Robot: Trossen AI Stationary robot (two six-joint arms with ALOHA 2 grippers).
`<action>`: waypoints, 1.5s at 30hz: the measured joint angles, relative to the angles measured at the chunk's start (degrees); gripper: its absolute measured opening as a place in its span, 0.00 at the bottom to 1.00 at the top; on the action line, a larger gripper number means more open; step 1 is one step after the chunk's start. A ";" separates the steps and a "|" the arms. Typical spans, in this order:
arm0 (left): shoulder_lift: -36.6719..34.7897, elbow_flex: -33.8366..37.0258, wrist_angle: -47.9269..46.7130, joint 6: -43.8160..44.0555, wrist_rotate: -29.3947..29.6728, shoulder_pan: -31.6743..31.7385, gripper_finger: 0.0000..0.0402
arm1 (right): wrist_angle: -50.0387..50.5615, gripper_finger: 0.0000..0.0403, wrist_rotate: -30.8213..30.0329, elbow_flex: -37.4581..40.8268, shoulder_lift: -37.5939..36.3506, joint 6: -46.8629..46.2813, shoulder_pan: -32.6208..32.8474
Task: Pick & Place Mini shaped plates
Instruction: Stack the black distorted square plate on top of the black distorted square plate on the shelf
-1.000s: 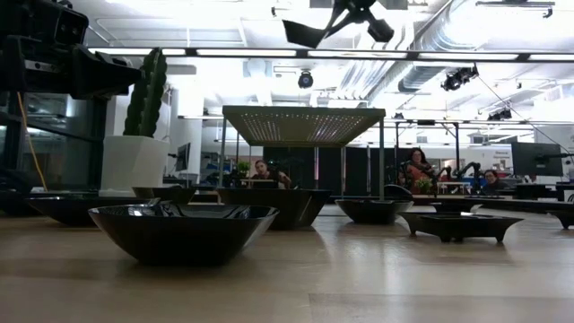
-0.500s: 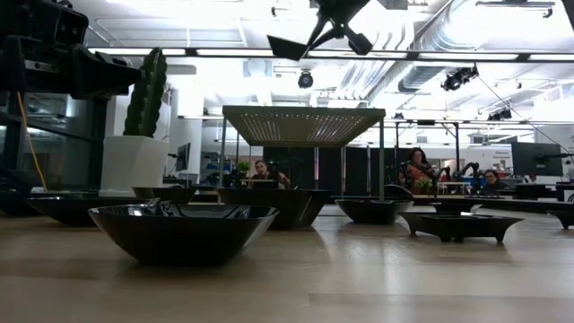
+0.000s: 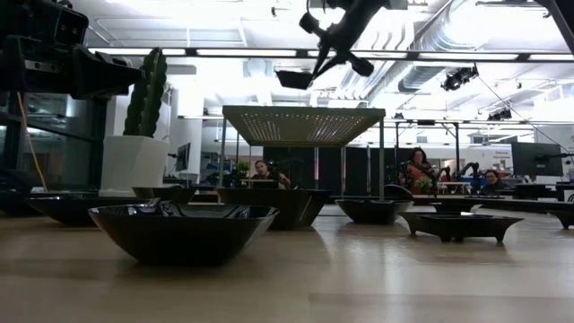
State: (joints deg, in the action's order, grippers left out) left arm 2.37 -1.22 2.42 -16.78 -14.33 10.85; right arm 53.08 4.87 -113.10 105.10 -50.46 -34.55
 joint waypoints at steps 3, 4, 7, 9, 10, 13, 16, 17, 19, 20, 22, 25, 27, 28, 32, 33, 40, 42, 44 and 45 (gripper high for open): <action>-0.01 -0.02 0.00 -0.01 0.00 -0.01 0.01 | -0.43 0.00 -0.27 0.00 0.89 0.40 -0.51; -0.01 0.00 0.01 0.00 -0.01 -0.01 0.01 | -0.61 0.00 -0.40 0.00 1.11 0.42 -0.69; 0.00 -0.02 0.02 -0.01 0.00 0.00 0.01 | -0.78 0.00 -0.33 0.00 1.73 0.76 -0.82; 0.00 -0.02 0.02 0.01 0.00 0.00 0.01 | -0.80 0.00 -0.23 0.00 2.11 1.63 -0.98; 0.00 0.00 0.00 -0.01 0.00 -0.02 0.01 | -0.82 0.00 -0.17 0.00 2.44 1.90 -1.04; -0.02 0.00 0.01 0.00 0.00 -0.01 0.01 | -0.65 0.00 0.01 0.00 3.23 2.14 -1.09; 0.00 0.00 0.00 0.00 0.00 -0.01 0.01 | -0.63 0.00 0.01 0.00 3.90 2.77 -1.09; -0.02 -0.02 0.02 0.01 0.00 -0.02 0.01 | -0.61 0.00 -0.01 0.00 4.12 2.95 -1.09; 0.00 -0.02 0.02 0.01 0.00 -0.02 0.01 | -0.61 0.00 0.01 0.00 4.50 2.95 -1.09; -0.02 -0.02 0.02 -0.01 0.00 -0.01 0.01 | -0.59 0.00 0.00 0.00 4.56 2.97 -1.09; -0.01 -0.01 0.01 0.00 0.00 0.00 0.01 | -0.55 0.00 -0.41 0.00 4.66 2.97 -1.08; -0.01 -0.01 0.01 -0.01 0.00 -0.02 0.01 | -0.31 0.00 -0.41 0.00 4.80 3.12 -1.09; -0.02 0.00 0.02 0.00 0.00 -0.02 0.01 | 0.04 0.00 -0.59 0.00 4.86 3.19 -1.09; 0.00 0.00 0.02 -0.01 0.00 -0.02 0.01 | 0.03 0.00 -0.76 0.00 4.87 3.17 -1.09; 0.00 -0.01 0.02 0.01 0.00 -0.02 0.01 | 0.08 0.00 -0.86 0.00 4.86 3.17 -1.09; -0.01 0.00 0.01 0.00 0.00 -0.01 0.01 | 0.28 0.00 -0.85 0.00 4.85 3.17 -1.09; -0.02 0.00 0.01 0.01 0.00 0.00 0.01 | 0.39 0.00 -0.45 0.02 6.02 3.17 -1.04; -0.01 -0.01 0.00 -0.01 0.00 -0.01 0.01 | 0.38 0.00 -0.45 0.02 6.05 3.15 -1.04; -0.01 -0.01 0.02 0.00 0.00 -0.01 0.01 | 0.28 0.00 -0.45 0.02 6.03 3.15 -1.04; -0.01 0.00 0.01 0.00 0.00 -0.02 0.01 | 0.36 0.00 -0.45 0.02 6.02 3.17 -1.04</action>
State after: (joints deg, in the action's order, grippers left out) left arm 2.36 -1.21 2.43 -16.78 -14.33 10.83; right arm 53.44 4.43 -113.08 111.12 -47.29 -35.59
